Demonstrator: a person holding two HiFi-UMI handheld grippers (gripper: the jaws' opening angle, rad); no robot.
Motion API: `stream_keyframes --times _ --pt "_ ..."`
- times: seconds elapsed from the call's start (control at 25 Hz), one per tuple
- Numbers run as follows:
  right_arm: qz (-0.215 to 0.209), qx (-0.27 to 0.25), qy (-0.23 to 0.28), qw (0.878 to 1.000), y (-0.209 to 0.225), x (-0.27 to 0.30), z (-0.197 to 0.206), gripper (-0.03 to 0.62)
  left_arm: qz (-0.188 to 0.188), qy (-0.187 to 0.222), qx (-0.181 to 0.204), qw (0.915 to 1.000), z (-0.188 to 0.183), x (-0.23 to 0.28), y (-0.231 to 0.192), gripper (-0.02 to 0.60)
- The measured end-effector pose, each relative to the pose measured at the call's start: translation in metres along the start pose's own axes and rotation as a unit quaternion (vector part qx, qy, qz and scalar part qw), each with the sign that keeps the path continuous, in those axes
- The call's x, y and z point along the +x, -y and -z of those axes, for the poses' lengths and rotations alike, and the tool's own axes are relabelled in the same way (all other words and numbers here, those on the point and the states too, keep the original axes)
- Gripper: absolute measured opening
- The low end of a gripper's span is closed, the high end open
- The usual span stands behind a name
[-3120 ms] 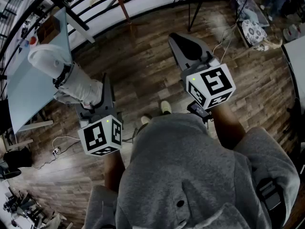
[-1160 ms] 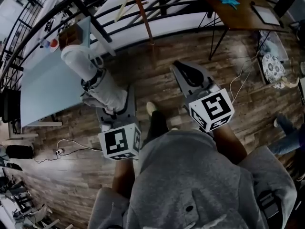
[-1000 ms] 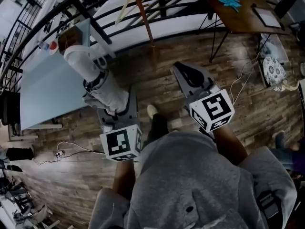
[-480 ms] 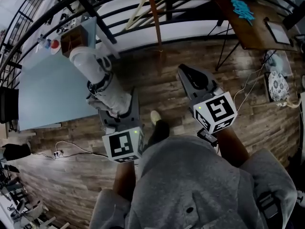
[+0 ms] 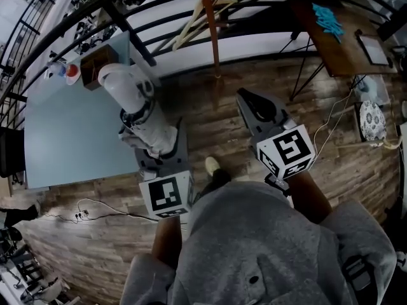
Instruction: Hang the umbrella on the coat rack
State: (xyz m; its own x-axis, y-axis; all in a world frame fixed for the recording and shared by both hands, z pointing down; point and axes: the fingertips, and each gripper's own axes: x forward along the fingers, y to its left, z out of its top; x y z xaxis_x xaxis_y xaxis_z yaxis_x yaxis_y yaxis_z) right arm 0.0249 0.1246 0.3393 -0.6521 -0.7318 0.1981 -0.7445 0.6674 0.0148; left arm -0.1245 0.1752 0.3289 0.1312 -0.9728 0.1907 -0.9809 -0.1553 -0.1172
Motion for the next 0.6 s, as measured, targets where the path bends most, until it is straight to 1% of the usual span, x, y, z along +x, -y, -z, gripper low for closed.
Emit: stream_keyframes --times 0.44,0.6 --pt "0.005 -0.005 0.007 1.0 0.006 0.064 -0.023 0.032 0.013 0.001 0.002 0.9999 -0.007 0.049 -0.039 0.242" --pt "0.01 -0.011 0.013 1.0 0.008 0.083 -0.032 0.032 0.02 0.009 0.003 0.9998 -0.01 0.063 -0.049 0.242"
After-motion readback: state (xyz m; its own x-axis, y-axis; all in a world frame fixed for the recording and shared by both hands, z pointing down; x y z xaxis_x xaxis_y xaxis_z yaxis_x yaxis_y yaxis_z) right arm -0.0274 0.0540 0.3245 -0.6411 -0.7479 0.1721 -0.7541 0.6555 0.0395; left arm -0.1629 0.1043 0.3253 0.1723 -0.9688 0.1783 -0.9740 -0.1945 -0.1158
